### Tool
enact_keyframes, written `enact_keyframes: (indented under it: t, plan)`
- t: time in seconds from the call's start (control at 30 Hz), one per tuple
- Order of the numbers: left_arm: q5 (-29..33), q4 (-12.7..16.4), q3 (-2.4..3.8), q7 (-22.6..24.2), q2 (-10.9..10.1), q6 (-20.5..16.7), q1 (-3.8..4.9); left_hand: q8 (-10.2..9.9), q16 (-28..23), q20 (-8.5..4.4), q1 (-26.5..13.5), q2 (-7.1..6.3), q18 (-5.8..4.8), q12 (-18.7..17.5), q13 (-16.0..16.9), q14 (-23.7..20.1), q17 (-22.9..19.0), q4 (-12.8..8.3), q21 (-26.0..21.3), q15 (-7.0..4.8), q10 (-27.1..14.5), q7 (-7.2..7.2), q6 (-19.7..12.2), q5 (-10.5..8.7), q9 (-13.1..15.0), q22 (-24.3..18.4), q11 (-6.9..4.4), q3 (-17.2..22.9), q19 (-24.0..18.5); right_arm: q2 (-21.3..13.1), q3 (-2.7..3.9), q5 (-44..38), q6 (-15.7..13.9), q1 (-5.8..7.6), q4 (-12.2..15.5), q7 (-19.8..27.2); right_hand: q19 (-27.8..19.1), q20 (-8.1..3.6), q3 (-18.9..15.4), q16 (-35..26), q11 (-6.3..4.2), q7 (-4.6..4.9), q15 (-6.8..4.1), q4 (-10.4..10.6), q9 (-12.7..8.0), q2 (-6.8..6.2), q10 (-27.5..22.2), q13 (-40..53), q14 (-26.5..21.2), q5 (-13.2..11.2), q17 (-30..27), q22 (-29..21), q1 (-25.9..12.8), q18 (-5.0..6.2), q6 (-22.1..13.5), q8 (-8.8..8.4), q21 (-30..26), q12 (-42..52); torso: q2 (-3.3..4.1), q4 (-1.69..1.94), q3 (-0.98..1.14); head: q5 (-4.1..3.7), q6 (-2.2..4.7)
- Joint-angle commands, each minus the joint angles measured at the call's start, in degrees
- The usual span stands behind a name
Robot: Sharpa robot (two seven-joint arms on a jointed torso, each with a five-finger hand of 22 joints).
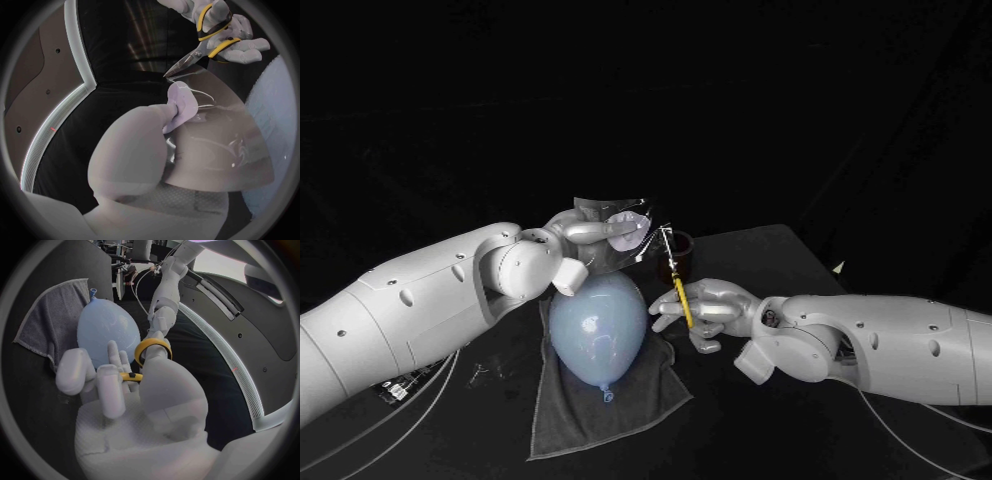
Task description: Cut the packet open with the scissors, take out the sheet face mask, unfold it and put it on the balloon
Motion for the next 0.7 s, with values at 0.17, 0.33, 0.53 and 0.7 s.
enact_keyframes:
  t: [0.17,0.33,0.53,0.7]
  plan:
    - [-0.3,0.1,0.0,0.8,0.1,0.9,-0.06,0.4,-0.2,0.01,-0.2,0.41,0.99,-0.4,-0.1,0.3,-0.1,0.0,0.1,0.04,0.5,0.03,0.4,0.17,0.1,0.0,0.03,0.3,0.5,0.0,0.12,0.8,-0.6,0.13,-0.2,0.5,2.5,-1.98,-1.5,0.9,-3.06,0.08,-2.04,-0.9,0.9,1.94,8.7,1.3,3.3,-0.1,3.2,6.1,0.6,-0.68,7.5,4.01,4.4,5.8,-0.03,-0.05,0.0,0.06,-0.21]
    - [-0.3,-0.1,0.0,1.0,0.0,0.7,-0.07,0.4,-0.2,0.01,-0.2,0.41,0.99,-0.4,-0.1,0.3,-0.1,0.0,0.1,0.04,0.5,0.03,0.4,0.17,0.1,0.0,0.03,0.3,0.5,-0.2,0.12,0.7,-0.5,0.13,-0.4,-0.1,3.7,-4.07,-1.7,1.0,-5.89,-2.87,-4.46,-1.1,2.8,2.96,15.7,4.4,3.5,-0.1,3.6,7.2,0.5,-1.17,12.8,7.53,6.7,10.9,-0.01,-0.01,0.02,0.07,-0.31]
    - [-0.2,-0.2,0.0,1.1,0.0,0.5,-0.09,0.5,-0.3,0.0,-0.4,0.4,0.99,-0.4,-0.1,0.4,-0.1,-0.2,0.1,0.03,0.5,0.04,0.4,0.17,0.1,0.0,0.03,0.3,0.5,-0.4,0.12,0.0,-0.2,0.13,-0.3,-0.3,4.9,-6.71,-1.8,0.7,-8.82,-5.78,-7.04,-1.4,8.1,3.7,18.8,13.6,3.6,0.0,3.1,8.3,0.3,-1.72,15.8,12.92,8.9,19.5,-0.03,-0.04,0.01,-0.1,-0.26]
    - [-0.2,-0.1,0.0,1.1,0.0,0.4,-0.1,0.5,-0.3,0.0,-0.4,0.4,0.99,-0.4,-0.1,0.4,-0.1,-0.2,0.1,0.03,0.5,0.04,0.4,0.17,0.1,0.0,0.03,0.3,0.5,-0.4,0.12,-0.3,-0.2,0.13,-0.2,-0.1,4.9,-7.13,-1.6,0.7,-8.93,-5.94,-7.3,-1.3,10.1,3.82,16.2,17.8,3.7,-0.1,3.0,8.4,-0.2,-1.76,14.6,13.81,8.9,21.9,-0.05,-0.06,0.02,-0.13,-0.18]
